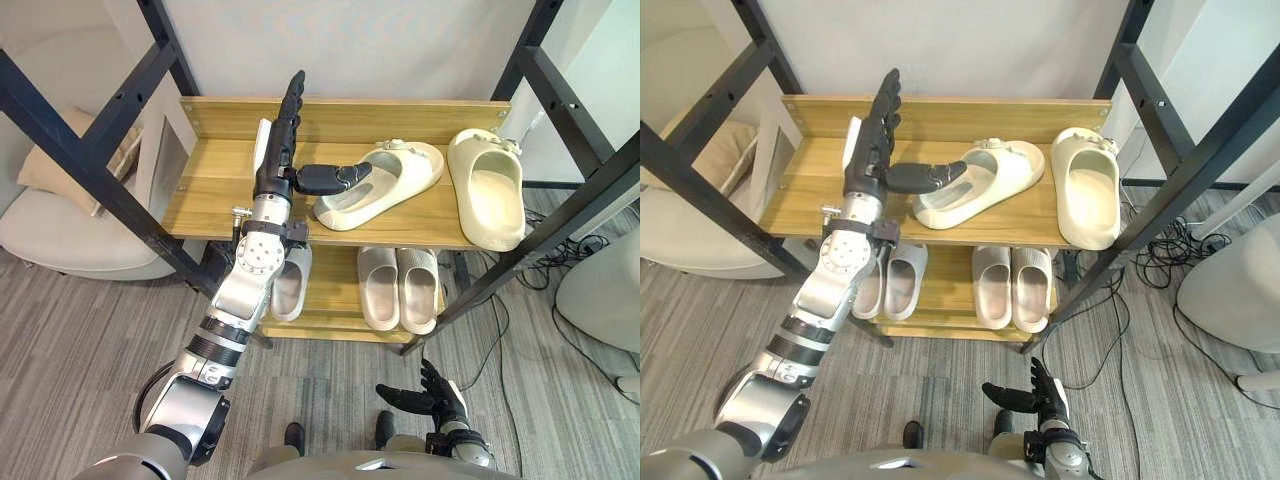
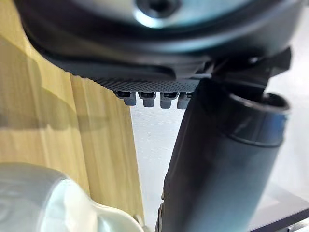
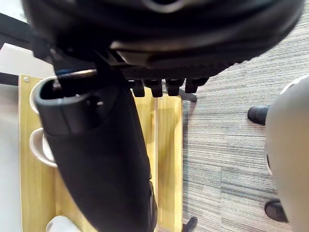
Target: Organize the slippers on the shoe rack
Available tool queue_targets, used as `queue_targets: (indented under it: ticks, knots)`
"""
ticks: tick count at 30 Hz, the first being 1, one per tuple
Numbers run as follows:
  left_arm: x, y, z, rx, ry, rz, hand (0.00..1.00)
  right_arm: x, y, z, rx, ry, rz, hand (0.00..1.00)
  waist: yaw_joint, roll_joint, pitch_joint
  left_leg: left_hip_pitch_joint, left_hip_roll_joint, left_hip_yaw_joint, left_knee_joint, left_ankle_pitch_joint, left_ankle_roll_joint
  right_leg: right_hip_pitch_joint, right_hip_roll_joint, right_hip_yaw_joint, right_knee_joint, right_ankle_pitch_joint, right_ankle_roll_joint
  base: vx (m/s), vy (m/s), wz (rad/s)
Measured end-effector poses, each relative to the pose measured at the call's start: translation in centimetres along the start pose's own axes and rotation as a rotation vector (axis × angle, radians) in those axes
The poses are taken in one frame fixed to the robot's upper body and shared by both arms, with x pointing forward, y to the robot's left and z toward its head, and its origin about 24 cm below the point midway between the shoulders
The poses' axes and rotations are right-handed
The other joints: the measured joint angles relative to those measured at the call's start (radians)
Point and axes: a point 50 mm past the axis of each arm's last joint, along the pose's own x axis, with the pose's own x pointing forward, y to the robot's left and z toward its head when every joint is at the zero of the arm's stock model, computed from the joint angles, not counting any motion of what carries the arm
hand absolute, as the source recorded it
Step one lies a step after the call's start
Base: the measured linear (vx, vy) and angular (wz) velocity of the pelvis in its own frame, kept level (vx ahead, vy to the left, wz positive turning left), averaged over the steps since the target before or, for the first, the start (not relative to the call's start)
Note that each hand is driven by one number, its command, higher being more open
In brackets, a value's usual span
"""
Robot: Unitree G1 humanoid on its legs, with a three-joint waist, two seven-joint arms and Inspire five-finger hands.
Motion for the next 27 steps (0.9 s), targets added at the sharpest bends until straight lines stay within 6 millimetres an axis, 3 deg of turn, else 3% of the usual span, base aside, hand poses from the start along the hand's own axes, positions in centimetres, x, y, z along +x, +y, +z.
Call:
queue_targets:
  ticks: [8, 14, 21, 27]
  knots:
    - [-1.0, 0.1, -0.3, -0.187, 0.027, -0.012, 1.0, 0.0, 0.1, 0.0, -0.009, 0.006, 0.009, 1.0, 0.009, 0.007, -0.004, 0.0, 0.0, -0.005, -0.001, 0.001, -0.001, 0.003, 0.001, -0.01, 0.0, -0.003, -0.001, 0.0, 0.0, 0.0]
    - [-4.4, 0.7, -3.7, -0.334, 0.181, 0.012, 1.0, 0.1, 0.1, 0.0, -0.03, 0.011, 0.017, 1.0, 0.015, 0.009, -0.006, 0.002, 0.0, -0.018, -0.001, 0.001, -0.001, 0.011, 0.001, -0.023, 0.0, -0.004, -0.002, 0.02, 0.006, 0.06]
    - [-5.8, 0.6, -3.8, -0.383, 0.194, -0.017, 1.0, 0.1, 0.3, -0.2, -0.036, 0.018, 0.031, 1.0, 0.02, 0.01, -0.009, 0.007, 0.001, -0.022, -0.001, 0.002, -0.001, 0.018, 0.001, -0.028, -0.001, -0.004, -0.002, 0.0, 0.002, 0.01]
    - [-6.2, -1.1, -3.8, -0.421, 0.207, -0.117, 1.0, 0.1, 0.3, -0.3, -0.044, 0.025, 0.034, 1.0, 0.023, 0.008, -0.017, 0.007, 0.0, -0.026, -0.003, 0.003, -0.001, 0.02, 0.001, -0.036, -0.002, -0.004, -0.001, 0.0, 0.003, 0.02]
